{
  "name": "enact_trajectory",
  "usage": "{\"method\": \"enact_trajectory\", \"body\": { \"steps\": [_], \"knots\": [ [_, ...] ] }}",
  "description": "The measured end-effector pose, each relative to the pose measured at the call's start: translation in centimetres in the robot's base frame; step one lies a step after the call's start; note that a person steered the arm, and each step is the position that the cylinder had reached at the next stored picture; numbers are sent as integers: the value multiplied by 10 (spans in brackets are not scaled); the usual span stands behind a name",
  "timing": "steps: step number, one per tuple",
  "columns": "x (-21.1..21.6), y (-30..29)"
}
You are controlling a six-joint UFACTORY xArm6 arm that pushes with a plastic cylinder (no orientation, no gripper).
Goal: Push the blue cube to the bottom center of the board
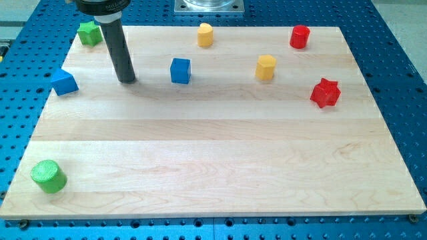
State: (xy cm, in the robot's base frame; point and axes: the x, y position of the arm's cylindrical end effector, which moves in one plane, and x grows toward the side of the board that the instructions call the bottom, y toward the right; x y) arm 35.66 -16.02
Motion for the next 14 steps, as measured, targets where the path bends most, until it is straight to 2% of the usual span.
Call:
{"method": "enact_trajectory", "body": {
  "steps": [2, 3, 5, 7, 9, 10, 11, 12, 13, 14],
  "knots": [
    [14, 4],
    [67, 2],
    [42, 11],
    [-18, 13],
    [-31, 100],
    [14, 133],
    [142, 147],
    [114, 129],
    [68, 133],
    [62, 190]
  ]
}}
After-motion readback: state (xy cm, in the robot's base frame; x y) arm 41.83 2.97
